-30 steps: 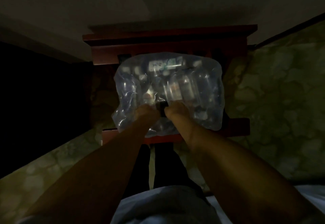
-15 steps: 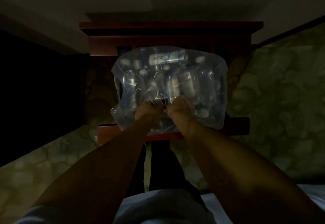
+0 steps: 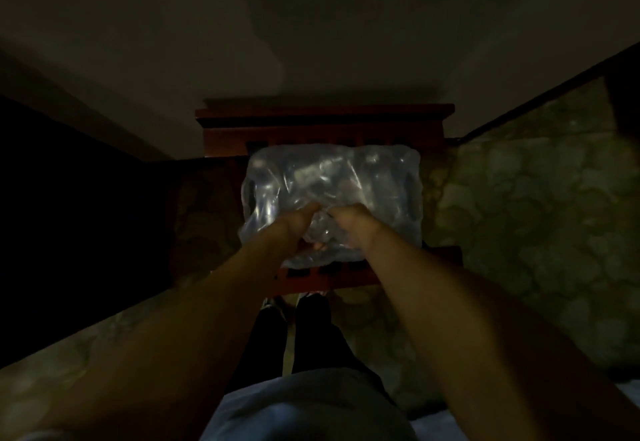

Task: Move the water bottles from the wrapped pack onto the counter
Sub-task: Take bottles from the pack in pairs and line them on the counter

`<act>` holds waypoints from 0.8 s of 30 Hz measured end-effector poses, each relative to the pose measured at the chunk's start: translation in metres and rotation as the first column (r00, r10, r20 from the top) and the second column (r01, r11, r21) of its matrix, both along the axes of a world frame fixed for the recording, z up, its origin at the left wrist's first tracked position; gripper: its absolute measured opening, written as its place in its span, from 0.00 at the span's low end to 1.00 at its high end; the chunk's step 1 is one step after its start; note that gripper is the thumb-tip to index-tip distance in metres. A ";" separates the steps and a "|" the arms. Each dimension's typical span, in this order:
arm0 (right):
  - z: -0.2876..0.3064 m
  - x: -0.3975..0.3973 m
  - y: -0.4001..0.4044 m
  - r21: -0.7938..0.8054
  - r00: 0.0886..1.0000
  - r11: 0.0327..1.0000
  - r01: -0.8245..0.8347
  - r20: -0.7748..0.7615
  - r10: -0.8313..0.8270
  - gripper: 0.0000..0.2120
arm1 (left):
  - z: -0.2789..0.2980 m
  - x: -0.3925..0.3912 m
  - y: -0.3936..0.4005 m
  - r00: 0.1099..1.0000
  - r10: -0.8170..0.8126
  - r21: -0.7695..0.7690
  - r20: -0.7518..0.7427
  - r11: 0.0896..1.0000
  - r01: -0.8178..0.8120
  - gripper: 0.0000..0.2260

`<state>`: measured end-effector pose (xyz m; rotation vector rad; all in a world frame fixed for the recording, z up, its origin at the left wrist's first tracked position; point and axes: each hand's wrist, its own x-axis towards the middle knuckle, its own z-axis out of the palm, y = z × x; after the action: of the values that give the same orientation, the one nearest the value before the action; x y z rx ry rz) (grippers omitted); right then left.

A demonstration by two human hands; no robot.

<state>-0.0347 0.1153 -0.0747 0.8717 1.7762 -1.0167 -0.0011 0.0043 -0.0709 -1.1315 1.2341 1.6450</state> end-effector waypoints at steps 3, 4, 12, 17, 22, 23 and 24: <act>0.018 0.010 -0.001 0.017 0.998 0.998 -0.060 -0.033 0.061 0.19 | 0.015 0.005 -0.004 0.999 -0.030 0.033 -0.021 0.999 0.030 0.22; 0.024 0.013 -0.002 0.047 0.994 0.995 -0.093 -0.046 0.095 0.20 | 0.019 0.007 -0.006 0.998 -0.054 0.039 -0.033 0.998 0.056 0.23; 0.085 0.017 -0.001 0.331 0.882 0.851 -0.408 -0.097 0.461 0.26 | 0.066 0.013 -0.017 0.972 -0.229 -0.020 -0.060 0.974 0.228 0.24; 0.123 0.010 -0.003 0.260 0.926 0.912 -0.316 -0.125 0.357 0.26 | 0.101 0.010 -0.019 0.972 -0.194 0.013 -0.132 0.980 0.197 0.20; 0.164 0.005 -0.007 0.261 0.925 0.898 -0.355 -0.044 0.378 0.25 | 0.128 0.010 -0.033 0.966 -0.188 0.027 -0.177 0.980 0.196 0.22; 0.174 0.005 -0.008 0.244 0.921 0.897 -0.369 -0.031 0.387 0.26 | 0.133 0.011 -0.035 0.962 -0.191 0.032 -0.197 0.979 0.201 0.23; 0.183 0.005 -0.009 0.237 0.907 0.883 -0.405 -0.018 0.420 0.27 | 0.138 0.012 -0.037 0.957 -0.195 0.035 -0.216 0.978 0.207 0.24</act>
<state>-0.0300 0.1066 0.1082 0.5565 2.0541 -0.5760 0.0110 -0.0323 0.0674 -0.7818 1.3779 1.6642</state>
